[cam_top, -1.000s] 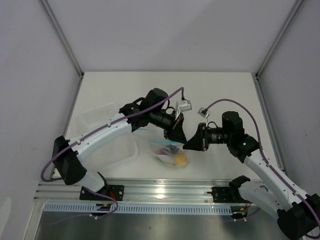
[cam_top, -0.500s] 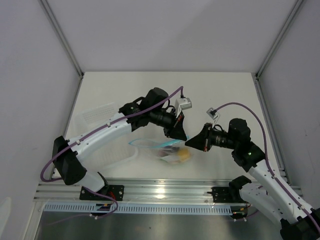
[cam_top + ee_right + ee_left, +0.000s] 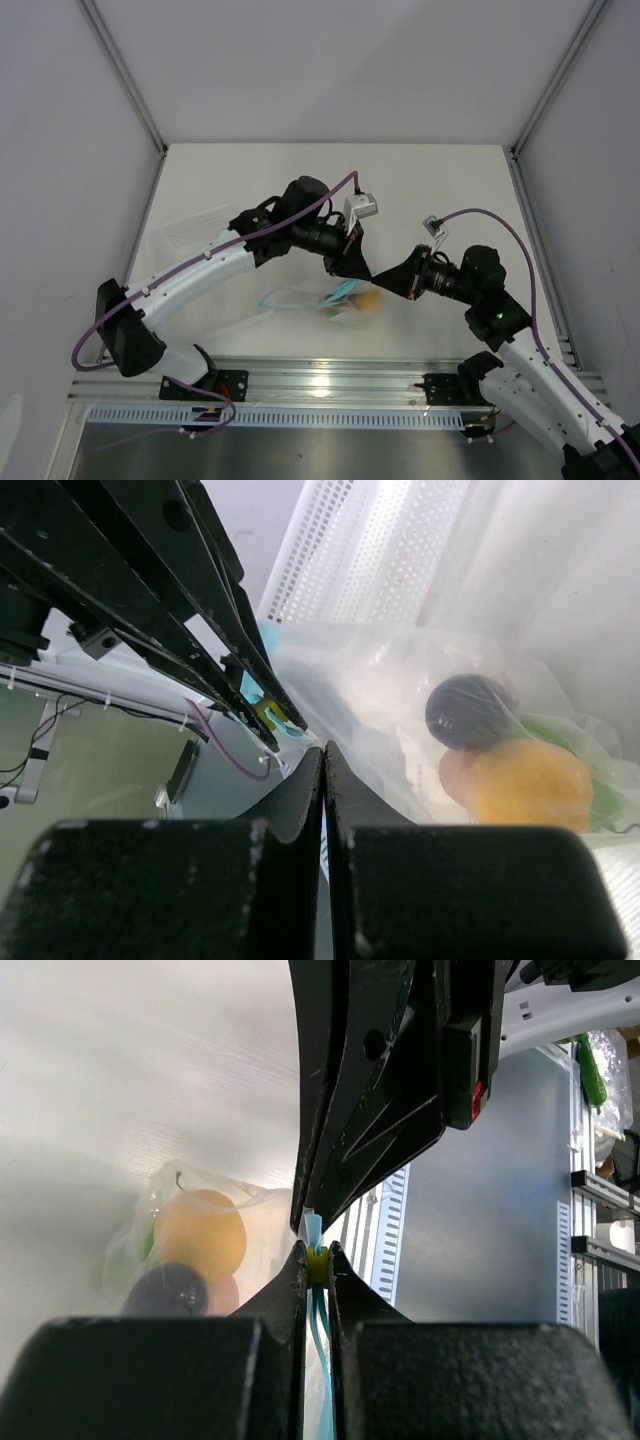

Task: Place the food in the zip-top bag and seal the zipper
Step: Zip the zipper food storage bag at the center of the board.

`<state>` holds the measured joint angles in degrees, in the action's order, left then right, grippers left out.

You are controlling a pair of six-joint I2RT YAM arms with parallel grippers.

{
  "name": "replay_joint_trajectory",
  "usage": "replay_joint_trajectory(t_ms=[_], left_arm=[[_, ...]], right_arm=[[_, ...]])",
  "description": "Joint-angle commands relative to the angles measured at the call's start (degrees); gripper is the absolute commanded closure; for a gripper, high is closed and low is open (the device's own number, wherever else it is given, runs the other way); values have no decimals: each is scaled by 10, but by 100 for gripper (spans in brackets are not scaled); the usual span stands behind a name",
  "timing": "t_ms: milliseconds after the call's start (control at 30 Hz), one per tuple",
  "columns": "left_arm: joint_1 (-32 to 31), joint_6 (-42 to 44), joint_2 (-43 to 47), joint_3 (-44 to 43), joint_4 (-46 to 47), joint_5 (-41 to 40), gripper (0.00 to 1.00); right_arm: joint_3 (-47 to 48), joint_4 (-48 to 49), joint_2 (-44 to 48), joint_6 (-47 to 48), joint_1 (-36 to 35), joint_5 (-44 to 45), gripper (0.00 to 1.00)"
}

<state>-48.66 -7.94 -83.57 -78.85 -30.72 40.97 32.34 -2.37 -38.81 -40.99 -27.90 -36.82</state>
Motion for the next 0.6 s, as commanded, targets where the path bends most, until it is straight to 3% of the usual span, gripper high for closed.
replay_joint_trajectory(t_ms=[0,233,367,467,500,567], left_arm=[[1,-21,38,19,0,32,96],[1,-19,45,36,-6,33,99],[1,-20,48,34,1,32,100],[1,-20,44,18,0,35,100],[1,-20,42,15,0,38,99],[1,-22,39,6,0,45,99]], right_arm=[[-3,32,16,-10,7,40,100],[-8,47,16,-16,10,26,100],[28,-3,-13,54,9,-53,100],[69,-83,-24,128,9,-69,82],[76,-94,-27,140,9,-76,71],[85,-109,-31,158,8,-93,63]])
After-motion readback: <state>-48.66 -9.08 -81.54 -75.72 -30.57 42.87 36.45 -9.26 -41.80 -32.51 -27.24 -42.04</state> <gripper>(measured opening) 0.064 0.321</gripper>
